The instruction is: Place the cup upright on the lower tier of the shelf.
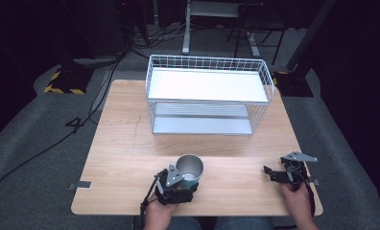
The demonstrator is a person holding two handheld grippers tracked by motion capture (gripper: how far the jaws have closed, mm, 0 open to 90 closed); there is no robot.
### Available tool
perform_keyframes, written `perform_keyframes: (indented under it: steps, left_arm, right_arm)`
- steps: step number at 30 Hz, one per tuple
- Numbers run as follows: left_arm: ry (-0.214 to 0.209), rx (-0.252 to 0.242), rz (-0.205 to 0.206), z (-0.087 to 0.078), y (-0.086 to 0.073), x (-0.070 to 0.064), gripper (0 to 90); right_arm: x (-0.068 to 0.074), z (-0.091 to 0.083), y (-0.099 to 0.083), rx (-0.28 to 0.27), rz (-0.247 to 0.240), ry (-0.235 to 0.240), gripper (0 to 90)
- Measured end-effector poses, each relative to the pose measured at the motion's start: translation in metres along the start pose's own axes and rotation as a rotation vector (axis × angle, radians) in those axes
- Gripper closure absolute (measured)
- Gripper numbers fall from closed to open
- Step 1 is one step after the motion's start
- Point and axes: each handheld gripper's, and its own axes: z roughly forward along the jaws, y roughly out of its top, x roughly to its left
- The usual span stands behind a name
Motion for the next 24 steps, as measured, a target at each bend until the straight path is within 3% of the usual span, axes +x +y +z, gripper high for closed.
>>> perform_keyframes:
  steps: [16, 24]
  left_arm:
    - [-0.022, 0.041, 0.024, 0.010, 0.046, 0.010, 24.2]
    - [-0.037, 0.037, 0.006, 0.018, 0.064, 0.017, 24.2]
  right_arm:
    - [0.001, 0.001, 0.001, 0.001, 0.003, -0.002, 13.8]
    - [0.002, 0.001, 0.001, 0.002, 0.008, -0.007, 13.8]
